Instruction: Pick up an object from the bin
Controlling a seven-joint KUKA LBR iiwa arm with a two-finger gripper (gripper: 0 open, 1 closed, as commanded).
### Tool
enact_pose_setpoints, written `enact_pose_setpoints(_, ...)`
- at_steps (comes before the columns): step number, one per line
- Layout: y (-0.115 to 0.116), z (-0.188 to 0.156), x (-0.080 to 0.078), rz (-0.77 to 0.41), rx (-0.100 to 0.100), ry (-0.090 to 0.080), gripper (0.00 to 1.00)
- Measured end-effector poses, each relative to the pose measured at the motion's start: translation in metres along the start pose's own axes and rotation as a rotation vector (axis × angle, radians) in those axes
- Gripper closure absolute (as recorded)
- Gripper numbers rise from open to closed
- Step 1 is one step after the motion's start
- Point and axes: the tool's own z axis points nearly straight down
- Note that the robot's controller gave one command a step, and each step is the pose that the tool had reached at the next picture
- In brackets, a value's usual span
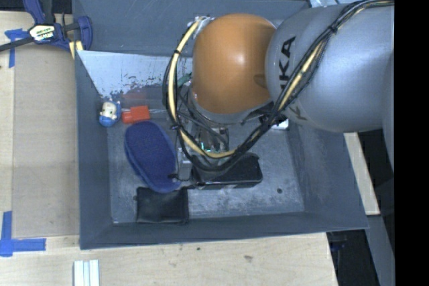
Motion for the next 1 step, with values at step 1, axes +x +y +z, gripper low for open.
enact_pose_setpoints(1, -0.0114, 0.1309, 0.0273, -0.065, -0.001, -0.008, 0.0)
